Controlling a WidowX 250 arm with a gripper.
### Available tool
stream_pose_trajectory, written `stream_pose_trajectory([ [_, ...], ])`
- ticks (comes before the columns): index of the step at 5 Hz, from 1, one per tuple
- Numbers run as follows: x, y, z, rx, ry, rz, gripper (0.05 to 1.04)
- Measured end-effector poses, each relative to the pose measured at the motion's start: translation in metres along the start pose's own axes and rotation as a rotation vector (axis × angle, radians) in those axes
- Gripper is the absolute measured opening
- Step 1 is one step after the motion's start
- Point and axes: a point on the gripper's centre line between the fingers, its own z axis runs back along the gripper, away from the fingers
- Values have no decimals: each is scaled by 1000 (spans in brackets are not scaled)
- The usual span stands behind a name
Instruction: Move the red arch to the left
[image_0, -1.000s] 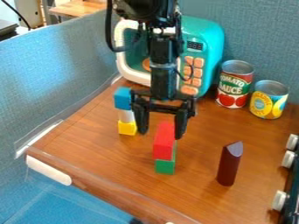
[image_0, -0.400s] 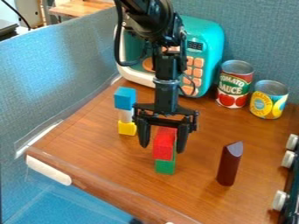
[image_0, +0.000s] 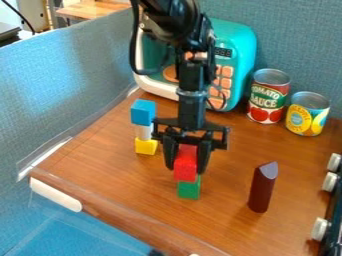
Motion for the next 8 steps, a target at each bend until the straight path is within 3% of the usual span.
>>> stream_pose_trajectory([
  [1,-5,14,27,-59,-98,74,607],
  [2,-11,27,39,-127,-156,154,607],
  [3,-12,43,35,-141,-151,295,607],
  [4,-11,50,8,-120,-54,498,607],
  [5,-5,52,0,-51,-56,747,607],
  [6,-3,47,-11,-62,-6,982,606],
  [8,0,63,-18,-218,18,1216,607],
])
